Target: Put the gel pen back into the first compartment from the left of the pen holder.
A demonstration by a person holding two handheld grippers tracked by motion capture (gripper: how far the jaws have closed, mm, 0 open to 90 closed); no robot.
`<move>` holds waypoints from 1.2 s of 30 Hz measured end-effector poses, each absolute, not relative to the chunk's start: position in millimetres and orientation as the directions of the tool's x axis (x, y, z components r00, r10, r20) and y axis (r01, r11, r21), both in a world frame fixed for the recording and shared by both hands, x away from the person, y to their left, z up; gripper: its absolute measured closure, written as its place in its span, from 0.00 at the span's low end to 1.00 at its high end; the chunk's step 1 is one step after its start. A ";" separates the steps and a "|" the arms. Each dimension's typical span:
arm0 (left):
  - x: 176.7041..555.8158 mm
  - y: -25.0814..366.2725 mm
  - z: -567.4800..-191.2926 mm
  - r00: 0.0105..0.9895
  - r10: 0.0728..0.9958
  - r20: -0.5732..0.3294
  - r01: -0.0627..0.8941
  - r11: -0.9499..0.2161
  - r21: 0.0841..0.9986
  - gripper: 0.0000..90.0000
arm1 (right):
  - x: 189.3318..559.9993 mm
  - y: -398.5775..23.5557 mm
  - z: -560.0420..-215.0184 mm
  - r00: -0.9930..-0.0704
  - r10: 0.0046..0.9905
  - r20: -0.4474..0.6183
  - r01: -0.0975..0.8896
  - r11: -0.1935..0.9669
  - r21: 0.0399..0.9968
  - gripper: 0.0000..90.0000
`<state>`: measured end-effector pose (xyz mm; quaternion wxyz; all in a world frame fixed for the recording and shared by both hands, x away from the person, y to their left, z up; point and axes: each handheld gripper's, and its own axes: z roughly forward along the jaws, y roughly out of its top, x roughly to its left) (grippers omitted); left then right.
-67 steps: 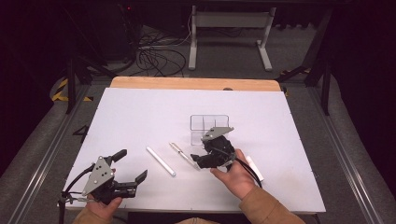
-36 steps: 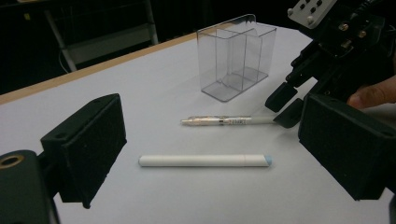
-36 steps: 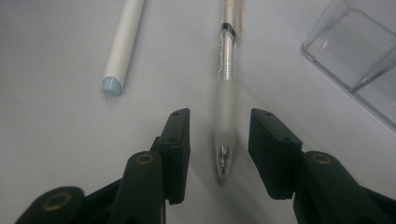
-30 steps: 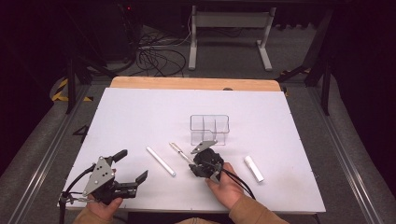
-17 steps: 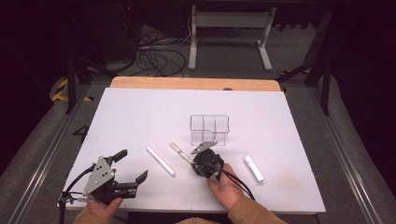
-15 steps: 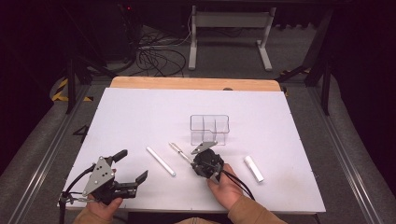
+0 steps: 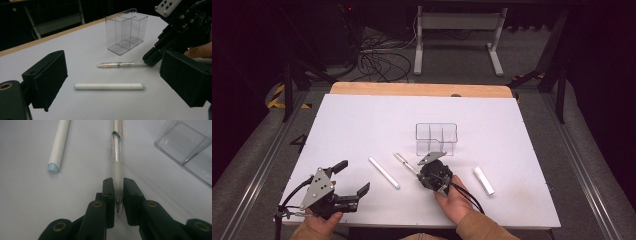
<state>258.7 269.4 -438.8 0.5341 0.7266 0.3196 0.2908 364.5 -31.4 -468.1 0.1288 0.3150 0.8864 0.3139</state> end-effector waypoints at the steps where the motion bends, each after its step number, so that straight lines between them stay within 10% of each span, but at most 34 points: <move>1: 258.7 269.4 -438.9 0.627 0.775 0.082 0.154 -0.226 0.962 0.09 | 364.6 -32.2 -466.7 -0.771 0.636 -0.028 0.476 0.605 0.638 0.90; 36: 258.9 268.6 -439.1 0.626 0.775 0.084 0.155 -0.230 0.961 0.09 | 353.9 -70.8 -381.1 -0.844 0.535 -0.050 0.340 0.604 0.721 0.90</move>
